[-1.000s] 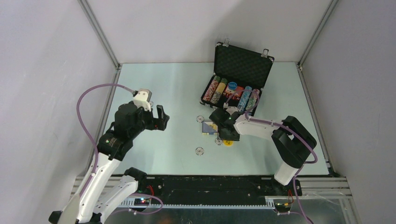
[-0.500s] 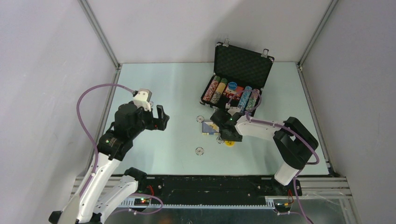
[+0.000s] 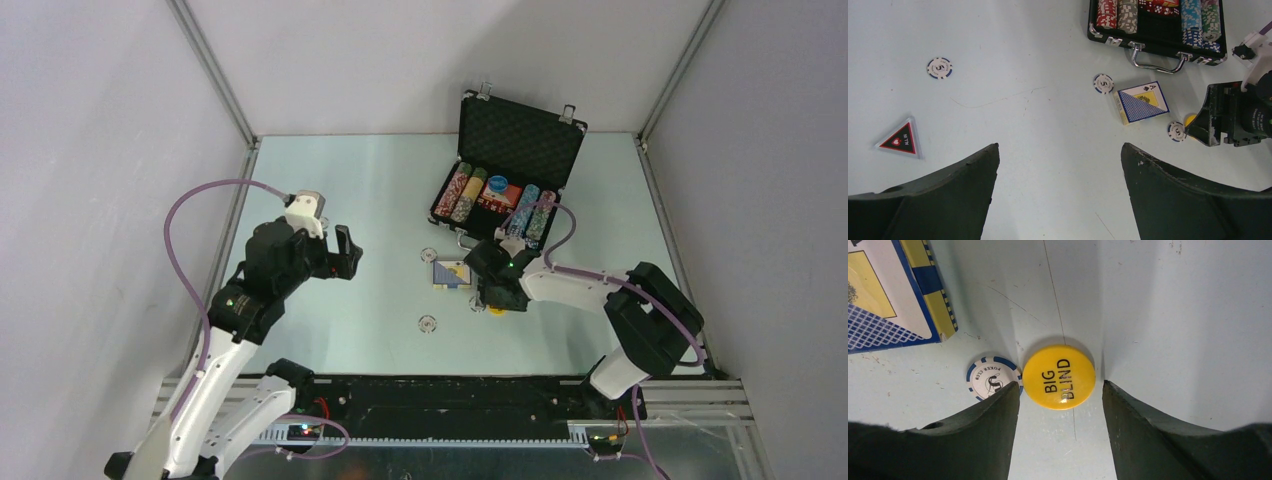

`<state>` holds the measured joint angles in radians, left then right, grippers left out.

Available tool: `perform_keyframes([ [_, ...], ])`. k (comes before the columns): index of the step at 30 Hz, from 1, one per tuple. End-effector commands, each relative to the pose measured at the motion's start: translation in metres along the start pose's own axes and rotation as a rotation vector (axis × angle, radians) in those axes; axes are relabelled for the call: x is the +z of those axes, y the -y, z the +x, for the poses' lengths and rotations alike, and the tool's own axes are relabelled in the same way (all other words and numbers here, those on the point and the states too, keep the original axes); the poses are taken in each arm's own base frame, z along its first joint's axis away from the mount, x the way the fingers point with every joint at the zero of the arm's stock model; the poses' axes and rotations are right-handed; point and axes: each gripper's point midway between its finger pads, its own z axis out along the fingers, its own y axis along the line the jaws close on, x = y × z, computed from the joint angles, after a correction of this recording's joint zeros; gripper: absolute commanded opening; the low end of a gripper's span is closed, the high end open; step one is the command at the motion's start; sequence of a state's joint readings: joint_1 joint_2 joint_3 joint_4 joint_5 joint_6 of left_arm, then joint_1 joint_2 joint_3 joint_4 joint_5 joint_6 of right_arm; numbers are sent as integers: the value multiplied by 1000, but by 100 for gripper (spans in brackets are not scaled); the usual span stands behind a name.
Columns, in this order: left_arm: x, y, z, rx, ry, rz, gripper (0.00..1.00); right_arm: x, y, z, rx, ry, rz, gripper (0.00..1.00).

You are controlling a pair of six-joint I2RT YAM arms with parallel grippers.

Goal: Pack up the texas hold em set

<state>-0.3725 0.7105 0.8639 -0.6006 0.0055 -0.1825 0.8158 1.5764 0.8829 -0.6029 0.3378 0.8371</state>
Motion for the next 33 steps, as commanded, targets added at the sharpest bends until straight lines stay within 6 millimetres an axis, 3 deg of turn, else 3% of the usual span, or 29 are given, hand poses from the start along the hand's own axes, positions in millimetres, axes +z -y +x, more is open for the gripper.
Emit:
perform_keyframes([
  [1, 0, 1, -6, 14, 31, 14, 96, 3, 7, 11, 0, -35, -6, 66],
  [12, 0, 1, -6, 14, 31, 12, 96, 4, 14, 0, 88, 6, -36, 68],
  [17, 0, 1, -6, 14, 31, 11, 96, -18, -1, -28, 91, 107, -127, 72],
  [22, 0, 1, -6, 14, 29, 15, 96, -51, -29, -67, 33, 201, -197, 83],
  [25, 0, 2, -6, 15, 31, 16, 96, -54, -53, -77, 6, 185, -241, 96],
  [27, 1, 1, -6, 14, 28, 15, 96, -57, -78, -88, -5, 170, -283, 99],
  [33, 1, 2, -5, 14, 27, 18, 96, -16, -119, -87, -85, 66, -217, 99],
])
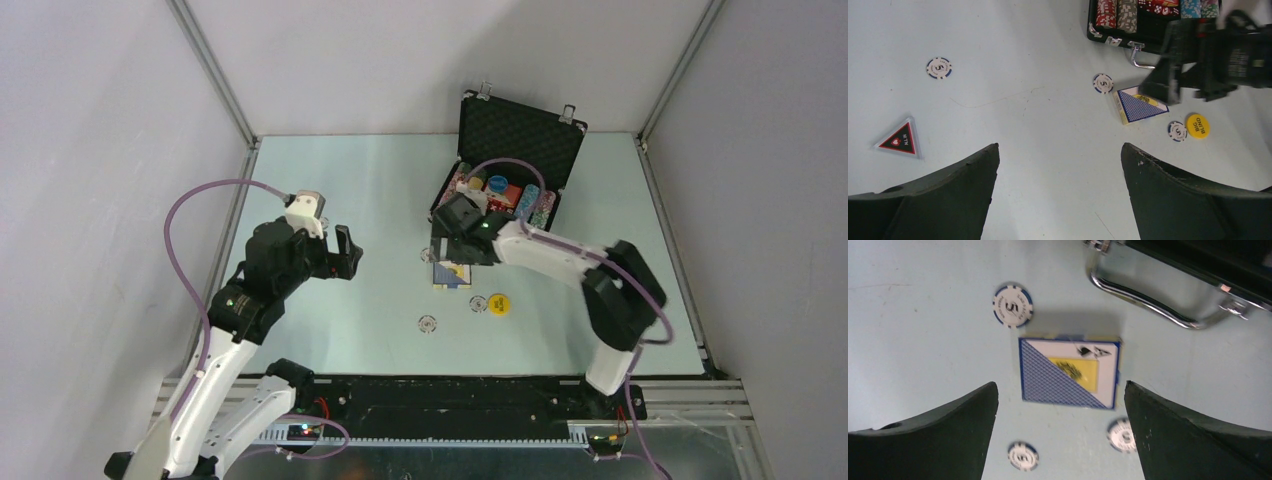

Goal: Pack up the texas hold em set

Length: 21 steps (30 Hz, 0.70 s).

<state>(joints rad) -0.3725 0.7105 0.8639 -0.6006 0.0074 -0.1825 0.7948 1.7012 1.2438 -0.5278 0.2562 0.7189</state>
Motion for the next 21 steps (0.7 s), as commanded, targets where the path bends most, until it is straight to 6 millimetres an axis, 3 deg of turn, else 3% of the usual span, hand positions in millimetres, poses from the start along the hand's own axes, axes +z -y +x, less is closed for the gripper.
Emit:
perform_keyframes([
  [1, 1, 2, -5, 14, 27, 18, 96, 27, -13, 16, -88, -102, 58, 99],
  [4, 1, 2, -6, 14, 27, 19, 96, 41, -17, 16, -132, -105, 141, 100],
  [11, 1, 3, -5, 14, 27, 23, 96, 47, -8, 23, -152, -113, 220, 100],
  [17, 0, 3, -6, 13, 29, 26, 96, 35, 6, 16, -147, -74, 247, 100],
  [21, 0, 3, -6, 13, 28, 24, 96, 23, 1, 2, -252, -48, 146, 98],
])
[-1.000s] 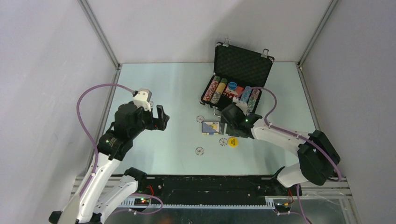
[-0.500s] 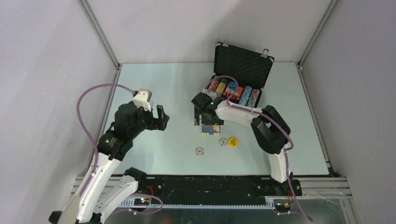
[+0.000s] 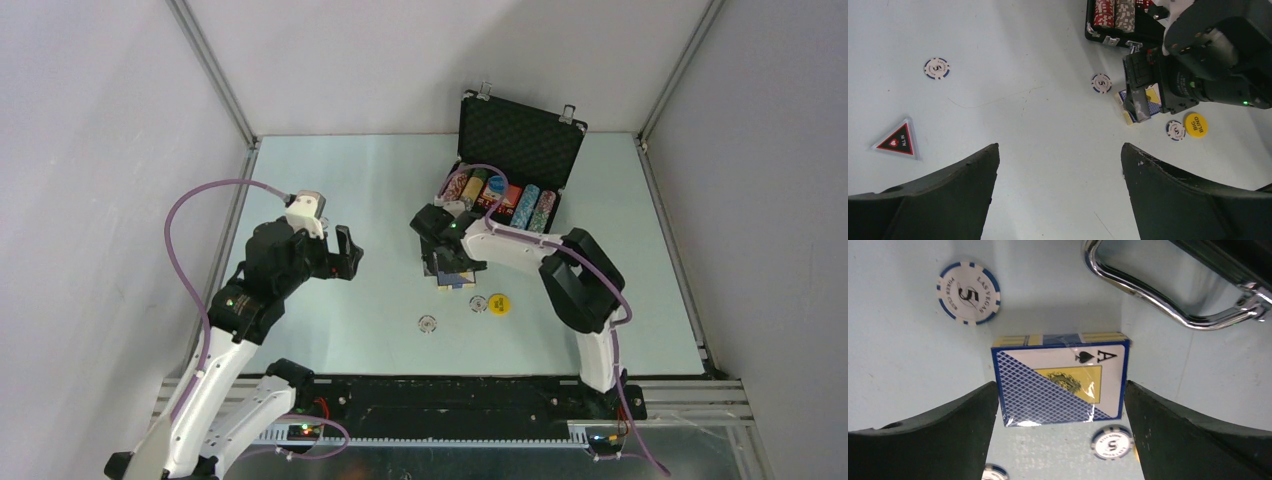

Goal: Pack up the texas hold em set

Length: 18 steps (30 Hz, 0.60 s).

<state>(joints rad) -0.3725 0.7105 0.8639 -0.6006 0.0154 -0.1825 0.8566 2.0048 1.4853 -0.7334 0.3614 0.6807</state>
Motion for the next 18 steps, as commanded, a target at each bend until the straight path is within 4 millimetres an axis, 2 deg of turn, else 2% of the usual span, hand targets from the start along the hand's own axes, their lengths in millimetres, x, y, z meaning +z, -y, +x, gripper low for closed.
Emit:
perform_keyframes([
  [1, 1, 1, -5, 13, 28, 16, 96, -32, 6, -31, -163, 110, -92, 97],
  [4, 1, 2, -6, 14, 28, 18, 96, -53, 4, -49, -372, 192, -171, 97],
  [6, 1, 1, -5, 14, 27, 12, 96, -66, 0, -71, -560, 313, -235, 97],
  [7, 1, 1, -5, 14, 27, 12, 96, -74, 2, -74, -586, 350, -263, 97],
  [8, 1, 1, -5, 14, 27, 13, 96, -84, -4, -88, -632, 416, -343, 97],
  [9, 1, 1, -5, 14, 26, 13, 96, -89, -3, -83, -662, 433, -408, 97],
  [10, 1, 1, -5, 14, 26, 12, 96, -97, -11, -89, -763, 500, -533, 97],
  [11, 1, 1, -6, 14, 27, 11, 96, -97, -7, -81, -824, 523, -573, 98],
  [12, 1, 0, -5, 14, 26, 10, 96, -102, -8, -87, -951, 605, -615, 98],
  [13, 2, 0, -5, 14, 26, 10, 96, -103, -5, -84, -1006, 625, -626, 99],
  [15, 2, 1, -5, 14, 25, 12, 96, -109, -2, -85, -1099, 649, -726, 99],
  [16, 2, 1, -5, 14, 24, 13, 96, -105, 4, -76, -1167, 621, -756, 99],
  [18, 2, 1, -5, 14, 24, 13, 96, -105, 11, -71, -1247, 617, -829, 100],
])
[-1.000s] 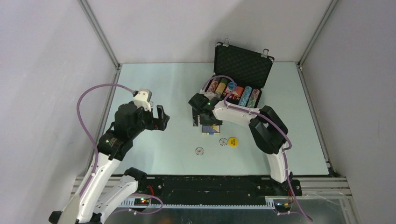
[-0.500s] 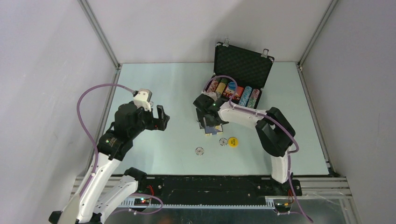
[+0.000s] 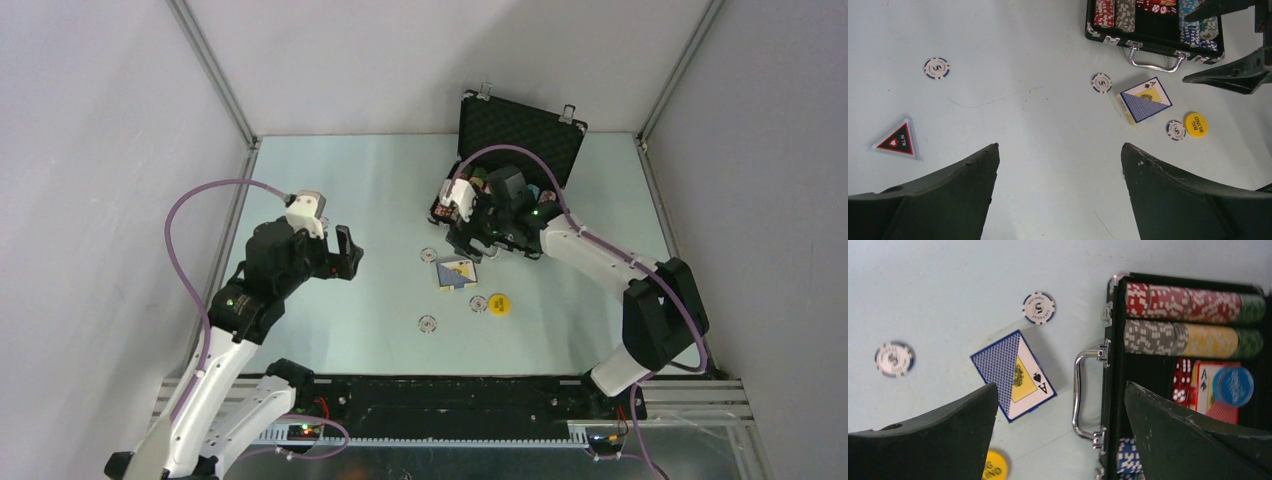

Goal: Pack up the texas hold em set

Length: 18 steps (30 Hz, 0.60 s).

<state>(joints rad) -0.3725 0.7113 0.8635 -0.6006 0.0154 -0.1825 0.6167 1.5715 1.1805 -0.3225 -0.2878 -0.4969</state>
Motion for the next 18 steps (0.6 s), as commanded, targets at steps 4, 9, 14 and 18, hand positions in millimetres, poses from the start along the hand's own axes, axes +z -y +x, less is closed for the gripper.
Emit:
perform_keyframes([
  [4, 1, 1, -5, 14, 26, 12, 96, 1, -13, 11, -448, 100, -324, 100],
  [9, 1, 1, -6, 14, 30, 13, 96, 25, -28, 41, -509, -6, -446, 100],
  [14, 1, 1, -5, 14, 27, 13, 96, 51, -39, 54, -568, -42, -478, 100],
  [18, 1, 1, -5, 14, 28, 12, 96, 62, -38, 59, -610, -68, -463, 99],
])
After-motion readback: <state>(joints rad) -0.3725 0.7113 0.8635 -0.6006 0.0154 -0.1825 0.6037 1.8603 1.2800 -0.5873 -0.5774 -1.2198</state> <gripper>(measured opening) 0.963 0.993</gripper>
